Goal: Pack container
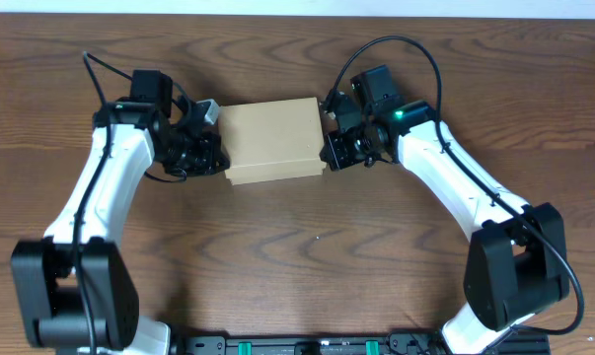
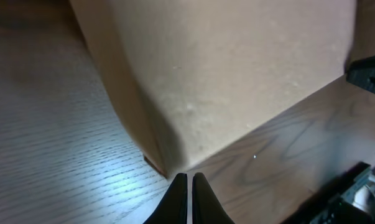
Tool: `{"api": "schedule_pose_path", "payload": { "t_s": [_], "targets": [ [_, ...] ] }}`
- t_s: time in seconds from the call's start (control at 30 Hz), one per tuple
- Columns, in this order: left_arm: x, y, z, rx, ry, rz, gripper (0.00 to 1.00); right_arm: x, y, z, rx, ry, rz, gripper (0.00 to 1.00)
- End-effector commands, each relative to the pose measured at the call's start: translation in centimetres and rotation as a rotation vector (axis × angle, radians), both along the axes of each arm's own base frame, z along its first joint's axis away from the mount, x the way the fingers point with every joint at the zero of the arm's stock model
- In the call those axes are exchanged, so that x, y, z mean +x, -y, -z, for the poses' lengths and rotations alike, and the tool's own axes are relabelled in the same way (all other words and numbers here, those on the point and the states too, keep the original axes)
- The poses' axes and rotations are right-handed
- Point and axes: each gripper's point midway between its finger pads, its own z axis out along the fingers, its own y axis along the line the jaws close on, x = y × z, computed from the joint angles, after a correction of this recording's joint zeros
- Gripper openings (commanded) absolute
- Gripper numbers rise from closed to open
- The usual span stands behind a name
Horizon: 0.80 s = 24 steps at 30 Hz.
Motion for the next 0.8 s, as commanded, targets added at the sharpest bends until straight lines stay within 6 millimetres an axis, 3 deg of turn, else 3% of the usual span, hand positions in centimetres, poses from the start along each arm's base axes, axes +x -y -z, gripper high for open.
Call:
{"api": "schedule_pose_path", "payload": {
  "t_s": [0.0, 0.17, 0.27, 0.43, 0.77],
  "targets": [
    [0.9, -1.2, -5.0, 0.064, 0.172, -0.038, 0.06, 1.8, 0.1, -5.0, 0.013, 0.176, -0.001, 0.01],
    [0.5, -2.9, -8.4, 0.153, 0.297, -0.100, 0.06, 2.9, 1.7, -8.3, -0.042, 0.315, 0.062, 0.01],
    [0.4, -3.1, -9.0, 0.165, 0.319, -0.107, 0.06, 3.1, 2.2, -8.9, -0.053, 0.338, 0.078, 0.01],
    [0.7, -2.7, -6.4, 0.157, 0.249, -0.106, 0.06, 3.4, 2.7, -8.8, -0.055, 0.335, 0.090, 0.01],
    [1.1, 1.1, -0.7, 0.164, 0.119, 0.011, 0.06, 3.5, 3.4, -8.7, -0.062, 0.327, 0.106, 0.01]
  ]
}}
